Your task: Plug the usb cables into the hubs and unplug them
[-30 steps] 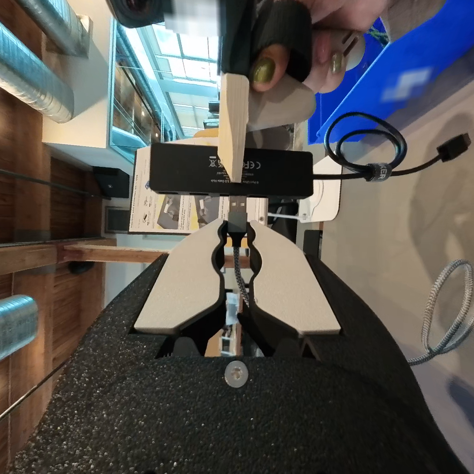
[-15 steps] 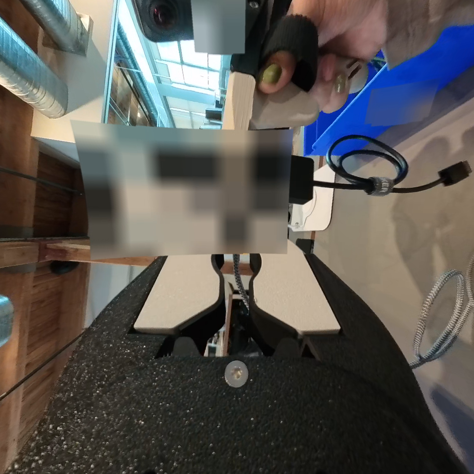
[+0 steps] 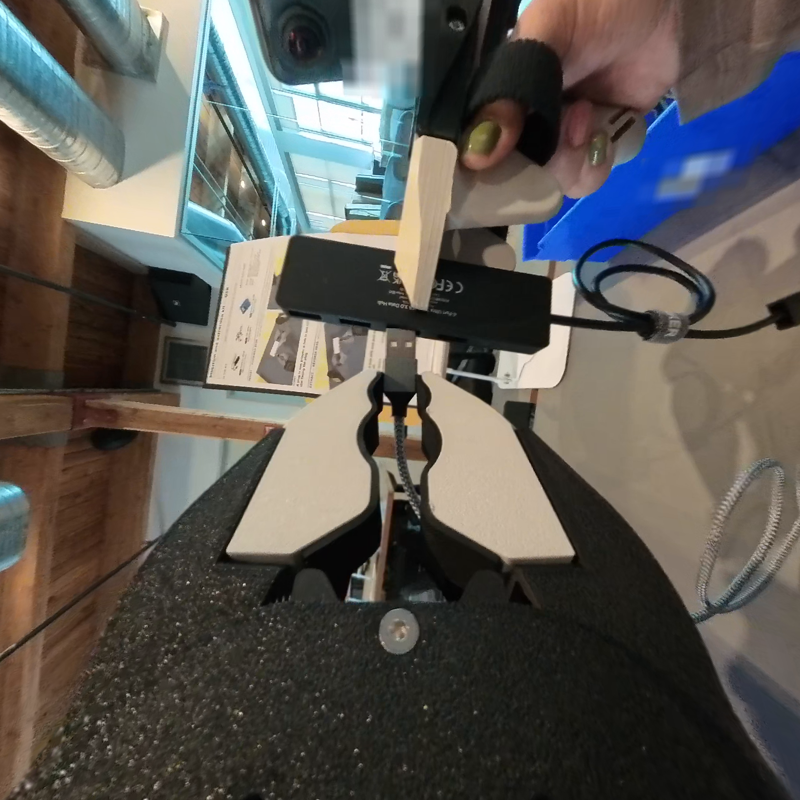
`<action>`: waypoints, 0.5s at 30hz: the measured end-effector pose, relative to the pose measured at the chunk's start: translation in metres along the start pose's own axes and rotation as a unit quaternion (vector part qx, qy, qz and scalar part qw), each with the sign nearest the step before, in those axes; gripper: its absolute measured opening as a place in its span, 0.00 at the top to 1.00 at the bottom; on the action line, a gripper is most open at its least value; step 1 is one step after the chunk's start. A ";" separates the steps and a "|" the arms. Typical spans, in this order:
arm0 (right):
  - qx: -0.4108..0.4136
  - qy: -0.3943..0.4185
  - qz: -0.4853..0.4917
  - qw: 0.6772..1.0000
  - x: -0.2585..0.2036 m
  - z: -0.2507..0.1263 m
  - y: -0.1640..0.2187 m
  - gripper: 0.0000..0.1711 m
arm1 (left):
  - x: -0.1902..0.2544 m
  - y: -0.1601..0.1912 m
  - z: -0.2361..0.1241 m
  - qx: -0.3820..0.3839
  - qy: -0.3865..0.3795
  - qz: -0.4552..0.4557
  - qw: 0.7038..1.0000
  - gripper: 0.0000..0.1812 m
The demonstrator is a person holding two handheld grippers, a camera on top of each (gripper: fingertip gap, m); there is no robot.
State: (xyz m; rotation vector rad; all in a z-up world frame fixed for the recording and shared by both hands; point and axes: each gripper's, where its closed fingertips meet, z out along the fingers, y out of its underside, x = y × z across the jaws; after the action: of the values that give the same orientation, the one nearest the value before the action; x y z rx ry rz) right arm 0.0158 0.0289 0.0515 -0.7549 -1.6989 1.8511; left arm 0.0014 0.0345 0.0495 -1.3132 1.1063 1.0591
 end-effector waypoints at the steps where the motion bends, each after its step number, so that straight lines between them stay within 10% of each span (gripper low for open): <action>1: 0.001 -0.002 0.000 1.000 0.000 0.000 0.000 0.94 | 0.002 0.000 0.000 0.001 0.006 -0.001 1.000 0.92; 15: -0.077 0.060 0.006 0.995 0.012 0.008 0.018 0.94 | 0.016 0.010 0.012 -0.064 0.028 0.038 0.997 0.92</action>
State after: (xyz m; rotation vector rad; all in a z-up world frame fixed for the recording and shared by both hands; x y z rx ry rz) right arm 0.0013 0.0302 0.0332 -0.9204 -1.7763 1.6611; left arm -0.0053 0.0458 0.0313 -1.4190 1.1543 1.1716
